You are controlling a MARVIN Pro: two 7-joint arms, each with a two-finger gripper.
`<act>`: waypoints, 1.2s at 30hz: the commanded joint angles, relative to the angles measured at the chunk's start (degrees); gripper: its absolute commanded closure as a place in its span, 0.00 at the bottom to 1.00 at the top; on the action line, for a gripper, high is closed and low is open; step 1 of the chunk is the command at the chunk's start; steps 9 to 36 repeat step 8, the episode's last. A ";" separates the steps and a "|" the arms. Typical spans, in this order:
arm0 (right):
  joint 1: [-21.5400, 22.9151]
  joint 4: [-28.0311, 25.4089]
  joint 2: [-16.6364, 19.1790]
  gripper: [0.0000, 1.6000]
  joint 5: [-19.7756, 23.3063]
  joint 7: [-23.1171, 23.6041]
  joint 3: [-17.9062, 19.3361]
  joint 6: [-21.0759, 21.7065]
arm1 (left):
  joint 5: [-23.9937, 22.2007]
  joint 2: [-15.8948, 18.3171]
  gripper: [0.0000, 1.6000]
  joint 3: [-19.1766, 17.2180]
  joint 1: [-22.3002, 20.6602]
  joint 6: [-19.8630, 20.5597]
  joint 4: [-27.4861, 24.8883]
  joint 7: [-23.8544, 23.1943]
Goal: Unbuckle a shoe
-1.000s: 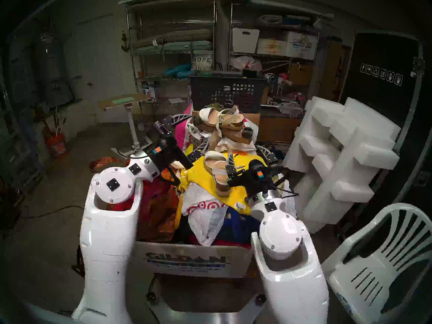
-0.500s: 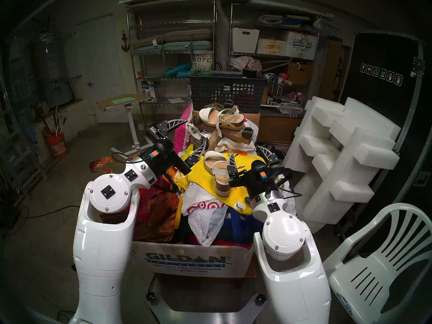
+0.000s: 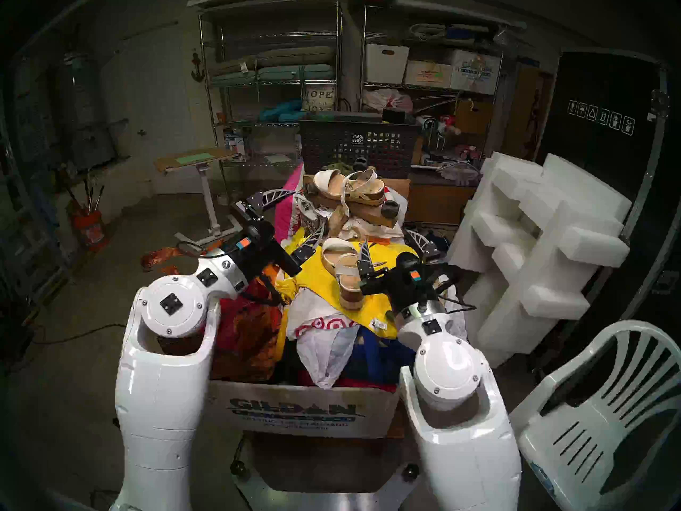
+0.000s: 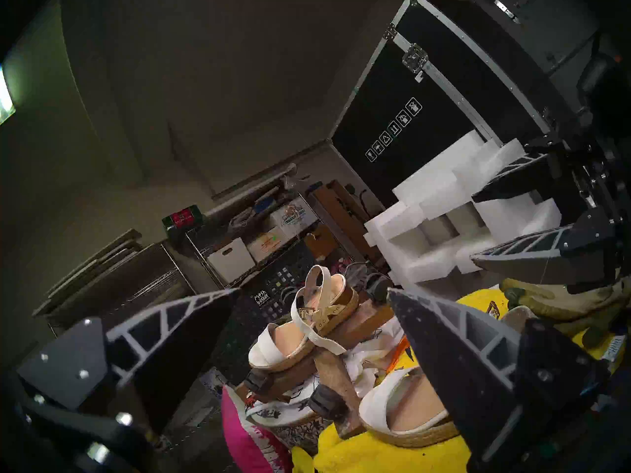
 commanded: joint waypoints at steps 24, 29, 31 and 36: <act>0.48 -1.30 -0.14 0.00 -0.03 -0.22 -0.21 -0.56 | -0.19 -0.16 0.00 -0.14 -0.46 -0.39 -1.41 0.32; 0.48 -1.30 -0.14 0.00 -0.03 -0.22 -0.21 -0.56 | -0.19 -0.16 0.00 -0.14 -0.46 -0.39 -1.41 0.32; 0.48 -1.30 -0.14 0.00 -0.03 -0.22 -0.21 -0.56 | -0.19 -0.16 0.00 -0.14 -0.46 -0.39 -1.41 0.32; 0.48 -1.30 -0.14 0.00 -0.03 -0.22 -0.21 -0.56 | -0.19 -0.16 0.00 -0.14 -0.46 -0.39 -1.41 0.32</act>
